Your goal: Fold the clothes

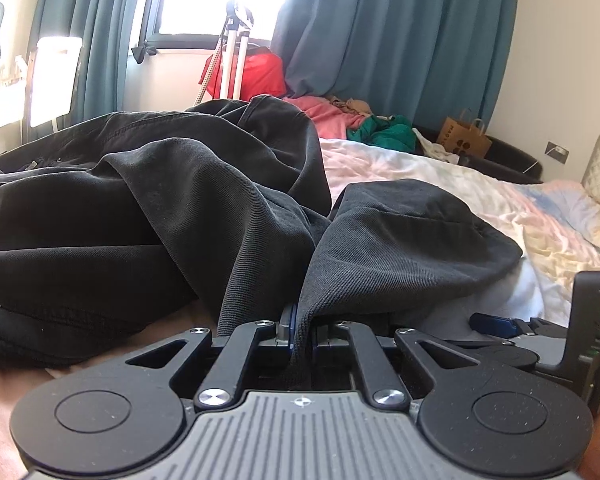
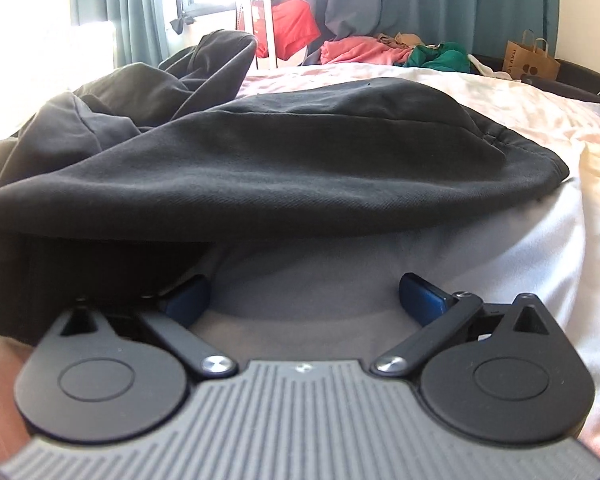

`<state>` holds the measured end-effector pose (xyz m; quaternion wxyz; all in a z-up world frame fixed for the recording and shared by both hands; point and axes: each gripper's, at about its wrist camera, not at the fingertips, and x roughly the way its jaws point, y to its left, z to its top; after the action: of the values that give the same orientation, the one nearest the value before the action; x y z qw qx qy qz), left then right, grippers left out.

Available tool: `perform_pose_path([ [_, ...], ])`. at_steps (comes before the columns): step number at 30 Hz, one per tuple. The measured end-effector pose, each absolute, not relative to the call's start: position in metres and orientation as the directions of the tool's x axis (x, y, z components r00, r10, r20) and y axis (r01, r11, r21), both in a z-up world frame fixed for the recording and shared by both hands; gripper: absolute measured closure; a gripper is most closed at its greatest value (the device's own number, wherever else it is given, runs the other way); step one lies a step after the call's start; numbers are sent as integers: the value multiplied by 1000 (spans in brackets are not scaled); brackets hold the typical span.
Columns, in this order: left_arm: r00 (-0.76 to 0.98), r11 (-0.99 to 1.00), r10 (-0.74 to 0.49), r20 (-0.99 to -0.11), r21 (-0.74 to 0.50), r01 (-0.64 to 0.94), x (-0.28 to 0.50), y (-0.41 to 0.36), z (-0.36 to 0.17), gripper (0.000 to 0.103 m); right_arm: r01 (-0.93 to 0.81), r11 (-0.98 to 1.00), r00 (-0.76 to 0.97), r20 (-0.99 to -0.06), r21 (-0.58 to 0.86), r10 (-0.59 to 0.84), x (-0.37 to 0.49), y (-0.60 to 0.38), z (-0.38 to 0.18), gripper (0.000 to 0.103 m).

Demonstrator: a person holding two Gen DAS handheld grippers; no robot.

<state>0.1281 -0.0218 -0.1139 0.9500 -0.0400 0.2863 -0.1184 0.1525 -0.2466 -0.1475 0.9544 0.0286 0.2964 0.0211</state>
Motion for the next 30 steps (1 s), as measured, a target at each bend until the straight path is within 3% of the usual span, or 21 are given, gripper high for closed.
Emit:
perform_pose_path([
  [8,814,971,-237,-531,-102,217,125,-27,-117,95,-34,982,817,-561,186,134,157,-262,-153,0],
  [30,819,973,-225,-528,-78,218,118,-27,-124,91,-30,987,809,-576,155,115,161,-257,-153,0],
])
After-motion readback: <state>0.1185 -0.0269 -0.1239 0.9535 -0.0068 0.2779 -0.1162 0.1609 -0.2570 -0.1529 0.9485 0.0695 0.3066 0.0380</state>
